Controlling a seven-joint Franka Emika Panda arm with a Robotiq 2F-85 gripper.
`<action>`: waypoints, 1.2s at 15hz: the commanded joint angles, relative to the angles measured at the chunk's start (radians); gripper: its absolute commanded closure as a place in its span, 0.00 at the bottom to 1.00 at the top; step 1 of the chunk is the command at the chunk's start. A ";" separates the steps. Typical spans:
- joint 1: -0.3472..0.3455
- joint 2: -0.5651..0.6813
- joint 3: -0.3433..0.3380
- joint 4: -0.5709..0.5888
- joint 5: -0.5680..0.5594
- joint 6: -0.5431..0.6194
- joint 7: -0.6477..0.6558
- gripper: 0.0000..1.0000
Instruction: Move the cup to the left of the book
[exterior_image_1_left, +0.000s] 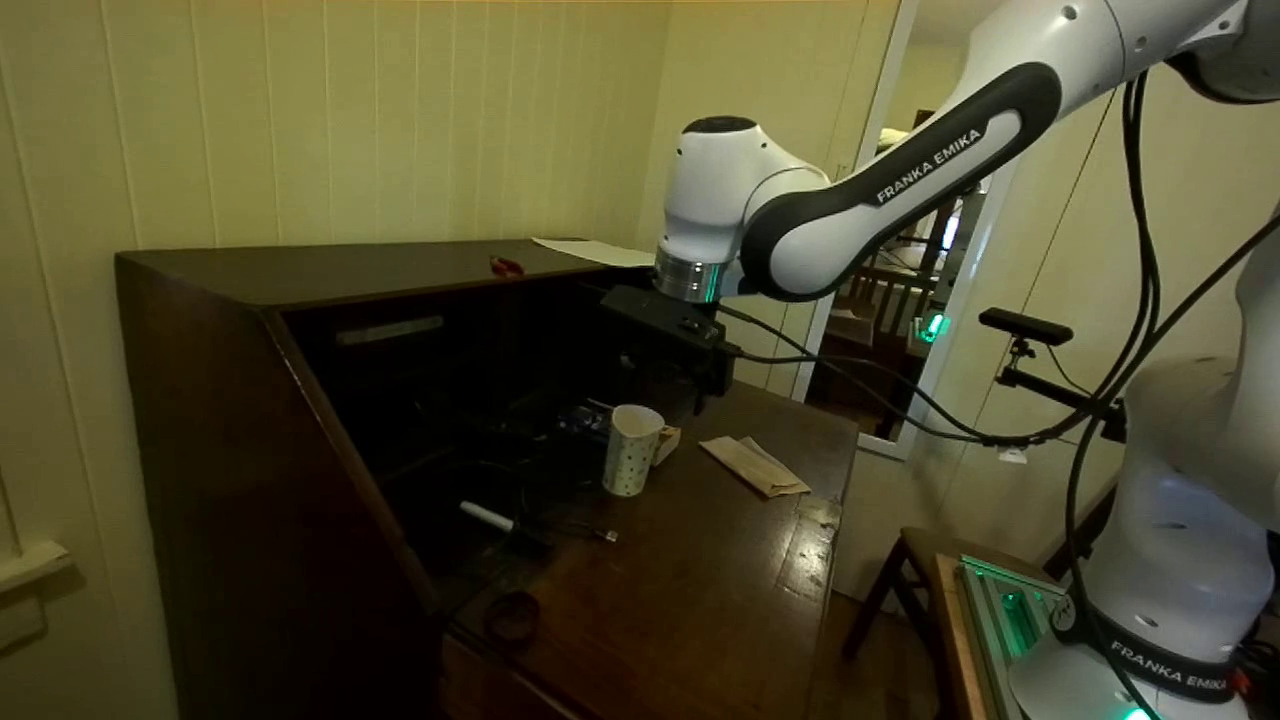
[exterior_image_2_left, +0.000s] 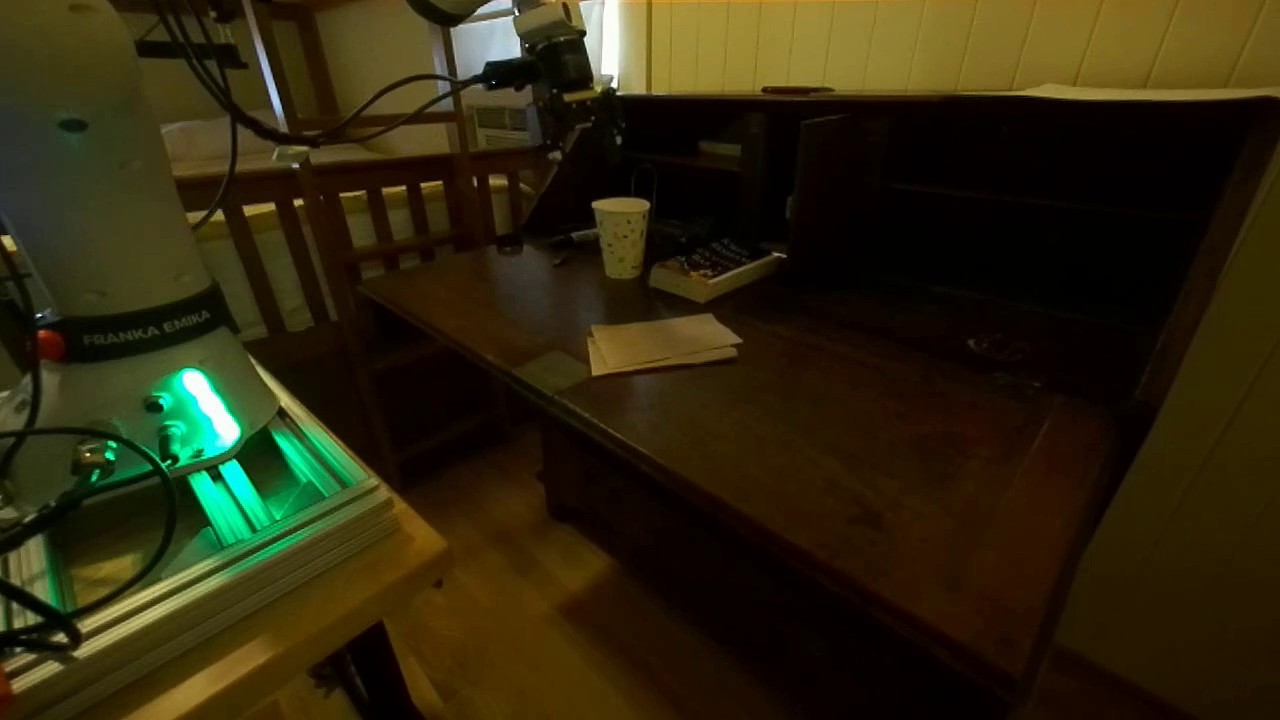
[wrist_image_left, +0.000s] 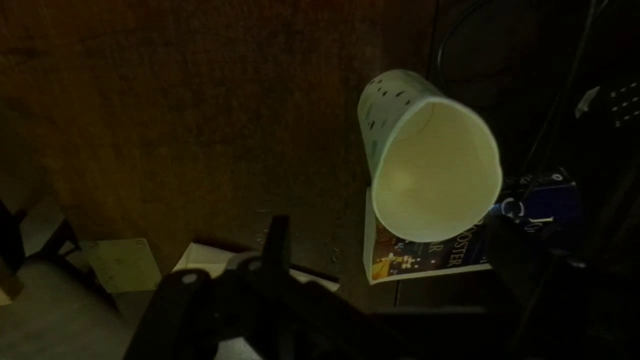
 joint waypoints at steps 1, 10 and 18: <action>-0.033 -0.079 -0.005 -0.075 0.079 0.071 -0.175 0.00; -0.065 -0.053 0.000 -0.035 0.190 0.066 -0.348 0.25; -0.076 -0.039 -0.010 -0.003 0.202 0.074 -0.373 0.75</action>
